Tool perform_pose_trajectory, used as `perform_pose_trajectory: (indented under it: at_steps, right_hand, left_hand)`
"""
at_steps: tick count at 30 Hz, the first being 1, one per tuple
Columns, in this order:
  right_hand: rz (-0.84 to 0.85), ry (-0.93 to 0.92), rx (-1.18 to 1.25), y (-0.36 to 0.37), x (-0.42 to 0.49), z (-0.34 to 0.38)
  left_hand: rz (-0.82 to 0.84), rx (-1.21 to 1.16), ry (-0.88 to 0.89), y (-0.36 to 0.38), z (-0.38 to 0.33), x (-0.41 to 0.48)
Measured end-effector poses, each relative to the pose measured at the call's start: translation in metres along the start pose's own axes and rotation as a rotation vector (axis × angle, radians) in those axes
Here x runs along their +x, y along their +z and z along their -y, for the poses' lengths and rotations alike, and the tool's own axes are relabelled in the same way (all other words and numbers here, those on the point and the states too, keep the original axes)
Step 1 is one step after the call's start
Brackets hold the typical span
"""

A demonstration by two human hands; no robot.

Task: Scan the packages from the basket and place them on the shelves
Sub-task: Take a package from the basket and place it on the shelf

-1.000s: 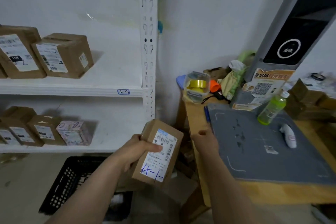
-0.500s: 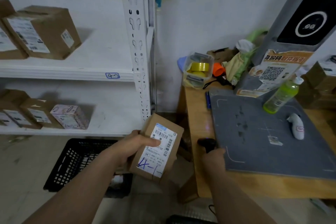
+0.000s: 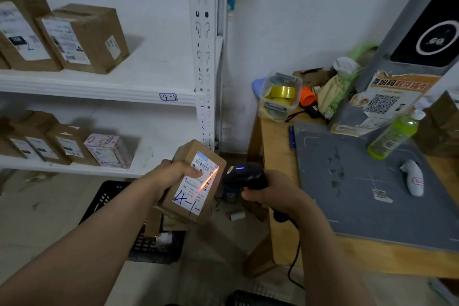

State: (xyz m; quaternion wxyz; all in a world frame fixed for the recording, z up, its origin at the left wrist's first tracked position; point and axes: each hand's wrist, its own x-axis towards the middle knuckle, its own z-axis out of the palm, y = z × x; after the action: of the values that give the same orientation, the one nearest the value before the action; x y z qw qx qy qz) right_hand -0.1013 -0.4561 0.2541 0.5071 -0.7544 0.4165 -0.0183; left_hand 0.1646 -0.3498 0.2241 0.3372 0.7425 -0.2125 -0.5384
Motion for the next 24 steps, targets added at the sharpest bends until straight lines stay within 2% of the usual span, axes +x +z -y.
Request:
perform_pose_trajectory:
  at_steps: [9,24]
  right_hand:
    - [-0.017,-0.076,-0.227,0.003,-0.017,0.013]
    - [-0.042,-0.071,-0.245,0.01,-0.016,0.012]
  left_hand:
    - [0.009,0.03,0.001,-0.004,0.002,-0.009]
    - [0.033,0.059,-0.01,-0.007,-0.001,-0.009]
